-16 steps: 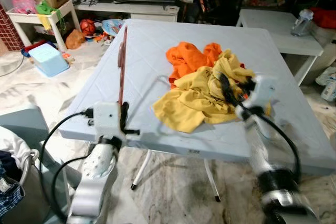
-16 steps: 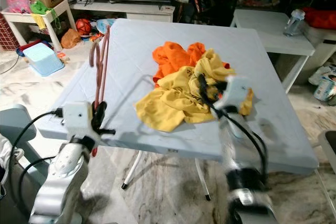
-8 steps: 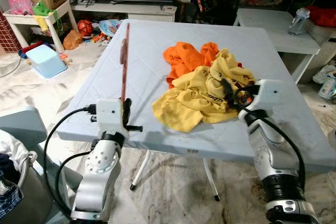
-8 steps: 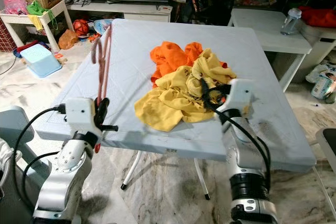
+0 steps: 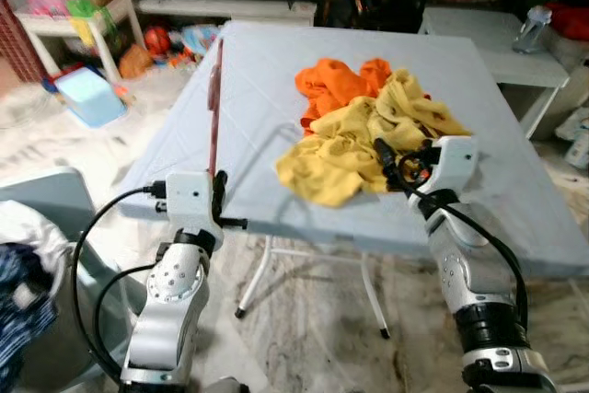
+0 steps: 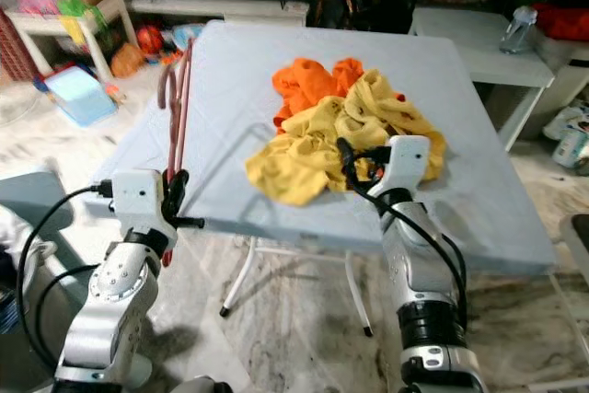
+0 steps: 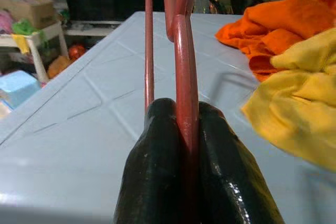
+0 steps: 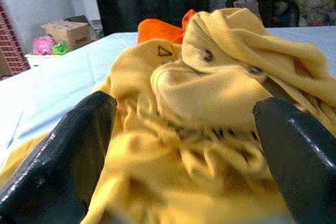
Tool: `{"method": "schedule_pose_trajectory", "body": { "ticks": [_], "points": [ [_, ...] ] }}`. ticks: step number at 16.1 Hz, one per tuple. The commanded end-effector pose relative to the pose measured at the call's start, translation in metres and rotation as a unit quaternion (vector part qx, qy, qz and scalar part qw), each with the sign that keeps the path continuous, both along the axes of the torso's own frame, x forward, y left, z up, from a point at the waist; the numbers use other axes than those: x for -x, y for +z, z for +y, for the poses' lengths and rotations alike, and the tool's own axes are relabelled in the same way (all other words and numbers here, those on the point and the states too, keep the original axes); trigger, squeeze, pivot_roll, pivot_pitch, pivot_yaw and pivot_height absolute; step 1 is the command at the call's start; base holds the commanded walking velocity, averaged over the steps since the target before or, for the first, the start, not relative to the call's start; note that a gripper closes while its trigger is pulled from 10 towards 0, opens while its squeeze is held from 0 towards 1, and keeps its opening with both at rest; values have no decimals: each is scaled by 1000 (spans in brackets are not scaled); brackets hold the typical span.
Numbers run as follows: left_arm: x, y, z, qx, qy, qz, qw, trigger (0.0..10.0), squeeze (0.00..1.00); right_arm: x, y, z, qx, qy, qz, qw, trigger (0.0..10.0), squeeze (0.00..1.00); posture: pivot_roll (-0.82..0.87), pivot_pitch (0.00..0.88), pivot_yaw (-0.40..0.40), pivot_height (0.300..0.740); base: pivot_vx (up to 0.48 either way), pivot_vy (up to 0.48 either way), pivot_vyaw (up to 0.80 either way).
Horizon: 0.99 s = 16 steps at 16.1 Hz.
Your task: Hang hanger
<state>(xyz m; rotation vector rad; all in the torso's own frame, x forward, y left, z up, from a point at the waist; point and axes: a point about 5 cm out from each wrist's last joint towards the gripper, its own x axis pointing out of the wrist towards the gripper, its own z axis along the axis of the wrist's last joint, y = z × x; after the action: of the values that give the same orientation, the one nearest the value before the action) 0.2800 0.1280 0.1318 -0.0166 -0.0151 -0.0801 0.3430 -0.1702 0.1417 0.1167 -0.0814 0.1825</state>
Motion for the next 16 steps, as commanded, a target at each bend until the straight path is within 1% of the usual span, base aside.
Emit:
{"method": "schedule_pose_trajectory", "body": {
  "ticks": [1,6,9,10,13,16],
  "points": [
    [1,-1,-5,1,-10,3,1000,10000,0,1,4,-2,13,1,-9,1000,10000,0,-34,0,-29,740,-311,0,0],
    [-1,-1,-7,1,-12,3,1000,10000,0,-1,5,-1,10,15,-10,1000,10000,0,-30,0,-33,740,-313,0,0],
    [-2,0,-8,1,-14,2,1000,10000,0,-2,6,-1,23,21,-13,999,10000,0,-33,0,-35,740,-304,0,0],
    [-3,1,-8,2,-13,1,1000,10000,0,-2,7,-1,35,25,-17,999,10000,0,-38,0,-32,740,-304,0,0],
    [-4,1,-8,5,-11,3,1000,10000,0,-4,8,-1,41,30,-18,999,10000,0,-42,0,-29,740,-305,0,0],
    [-4,0,-8,5,-10,5,1000,10000,0,-3,6,1,45,36,-17,998,10000,0,-45,0,-28,740,-301,0,0]
  ]
}}
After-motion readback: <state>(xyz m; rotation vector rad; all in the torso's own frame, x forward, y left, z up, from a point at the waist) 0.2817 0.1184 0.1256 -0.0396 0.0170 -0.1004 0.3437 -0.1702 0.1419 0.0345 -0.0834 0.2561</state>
